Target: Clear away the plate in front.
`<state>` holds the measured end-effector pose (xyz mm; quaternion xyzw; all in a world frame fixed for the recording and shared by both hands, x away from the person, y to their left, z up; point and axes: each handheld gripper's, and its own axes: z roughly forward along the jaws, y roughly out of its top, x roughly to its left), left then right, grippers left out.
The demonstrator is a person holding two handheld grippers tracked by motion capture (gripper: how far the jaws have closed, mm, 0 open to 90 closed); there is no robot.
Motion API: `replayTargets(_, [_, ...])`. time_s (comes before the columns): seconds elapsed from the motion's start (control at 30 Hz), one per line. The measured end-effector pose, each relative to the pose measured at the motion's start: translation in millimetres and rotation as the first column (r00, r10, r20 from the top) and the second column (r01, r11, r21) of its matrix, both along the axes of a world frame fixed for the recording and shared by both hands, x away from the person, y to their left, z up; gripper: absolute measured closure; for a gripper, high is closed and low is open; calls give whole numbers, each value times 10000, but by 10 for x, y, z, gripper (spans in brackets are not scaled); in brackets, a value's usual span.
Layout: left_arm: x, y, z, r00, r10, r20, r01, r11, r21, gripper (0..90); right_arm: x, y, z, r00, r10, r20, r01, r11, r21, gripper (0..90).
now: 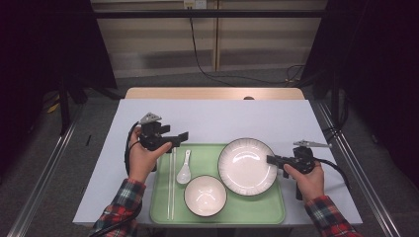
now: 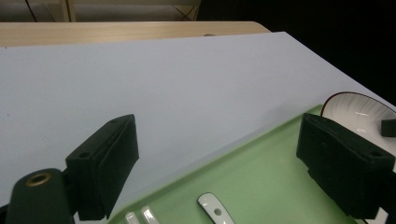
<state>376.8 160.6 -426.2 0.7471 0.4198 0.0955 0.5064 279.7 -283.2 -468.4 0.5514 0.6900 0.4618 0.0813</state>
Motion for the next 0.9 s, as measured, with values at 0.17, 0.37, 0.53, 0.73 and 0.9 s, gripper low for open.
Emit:
replayTargets(0.17, [-12,47,-12,9999,136,62,-136,9999,99,126,-32,-18,-27,9999,35,-131,-40,9991,-413,754])
replayTargets(0.37, [-25,77,-38,9998,180,-9,-180,9996,206,122,-44,-30,-37,9984,271,495,-236,9973,-689,692])
replayTargets(0.53, [-18,88,-49,9998,196,-59,-195,9997,173,122,-68,-47,-24,9899,569,1302,-488,9967,-647,600])
replayTargets(0.73, [-38,138,-7,9994,336,62,-336,9993,147,115,-74,-152,50,9563,1173,2678,-943,9908,-971,205])
replayTargets(0.9, [-39,181,17,9994,323,133,-324,9995,69,109,-134,-225,89,9371,1493,3155,-1134,9851,-1295,150])
